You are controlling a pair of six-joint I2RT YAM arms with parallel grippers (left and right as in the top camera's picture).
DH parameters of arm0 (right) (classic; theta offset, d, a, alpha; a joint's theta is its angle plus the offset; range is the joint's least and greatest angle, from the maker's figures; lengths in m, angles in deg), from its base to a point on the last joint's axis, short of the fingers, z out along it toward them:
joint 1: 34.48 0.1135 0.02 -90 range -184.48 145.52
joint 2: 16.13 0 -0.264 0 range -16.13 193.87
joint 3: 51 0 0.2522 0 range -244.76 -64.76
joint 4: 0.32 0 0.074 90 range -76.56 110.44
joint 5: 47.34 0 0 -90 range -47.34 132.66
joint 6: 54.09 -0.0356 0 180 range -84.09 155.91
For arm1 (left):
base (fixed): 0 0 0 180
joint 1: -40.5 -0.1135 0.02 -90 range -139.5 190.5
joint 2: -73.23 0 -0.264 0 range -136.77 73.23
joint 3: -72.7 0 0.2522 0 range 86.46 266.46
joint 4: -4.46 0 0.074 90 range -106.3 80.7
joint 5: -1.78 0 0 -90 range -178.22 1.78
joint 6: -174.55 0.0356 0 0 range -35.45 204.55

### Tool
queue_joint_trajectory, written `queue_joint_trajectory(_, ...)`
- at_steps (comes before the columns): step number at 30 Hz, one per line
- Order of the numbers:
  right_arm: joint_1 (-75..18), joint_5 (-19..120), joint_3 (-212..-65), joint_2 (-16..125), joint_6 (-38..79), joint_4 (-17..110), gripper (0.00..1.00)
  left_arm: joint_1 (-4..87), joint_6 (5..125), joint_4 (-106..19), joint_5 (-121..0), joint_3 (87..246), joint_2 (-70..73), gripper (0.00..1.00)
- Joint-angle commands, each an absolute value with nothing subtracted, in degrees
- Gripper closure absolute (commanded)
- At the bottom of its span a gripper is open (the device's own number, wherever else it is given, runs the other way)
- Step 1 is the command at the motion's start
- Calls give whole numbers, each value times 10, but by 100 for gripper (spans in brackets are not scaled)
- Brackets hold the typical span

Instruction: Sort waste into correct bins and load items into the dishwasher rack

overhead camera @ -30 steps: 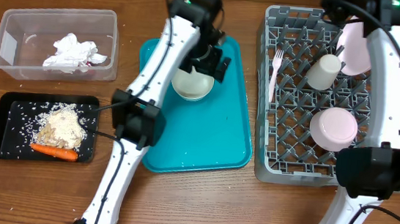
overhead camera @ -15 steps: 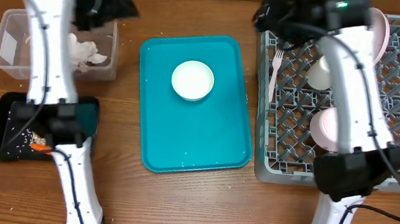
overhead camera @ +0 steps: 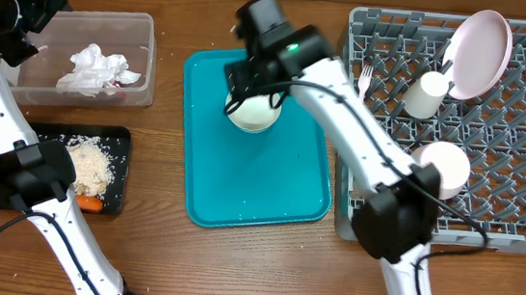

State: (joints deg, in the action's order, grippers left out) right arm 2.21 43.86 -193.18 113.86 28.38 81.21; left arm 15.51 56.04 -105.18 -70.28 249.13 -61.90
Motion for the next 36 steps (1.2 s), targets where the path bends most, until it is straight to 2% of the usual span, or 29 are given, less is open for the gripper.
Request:
queue_joint_trajectory(1, 47, 434, -1930, 1166, 346, 812, 24, 155, 554, -1054, -741, 2493, -610, 0)
queue_joint_trajectory(3, 61, 434, -1930, 1181, 364, 814, 33, 155, 554, -1058, -741, 2493, -610, 0)
queue_joint_trajectory(6, 66, 438, -1930, 1197, 364, 815, 38, 155, 554, -1061, -741, 2493, -610, 0)
queue_joint_trajectory(14, 66, 438, -1930, 1236, 363, 807, 44, 155, 554, -1061, -742, 2493, -610, 0)
queue_joint_trajectory(18, 66, 438, -1929, 1261, 361, 814, 56, 155, 555, -1061, -742, 2493, -610, 0)
queue_joint_trajectory(22, 66, 433, -1930, 1263, 361, 812, 60, 155, 581, -1061, -742, 2493, -610, 0)
queue_joint_trajectory(26, 66, 398, -1930, 1263, 360, 815, 75, 155, 588, -1061, -742, 2493, -610, 0)
queue_joint_trajectory(29, 66, 392, -1930, 1263, 357, 816, 80, 155, 588, -1061, -742, 2493, -610, 0)
queue_joint_trajectory(31, 66, 393, -1932, 1262, 352, 817, 95, 155, 588, -1061, -743, 2493, -610, 0)
queue_joint_trajectory(36, 66, 394, -1966, 1261, 337, 837, 96, 155, 588, -1061, -743, 2493, -610, 0)
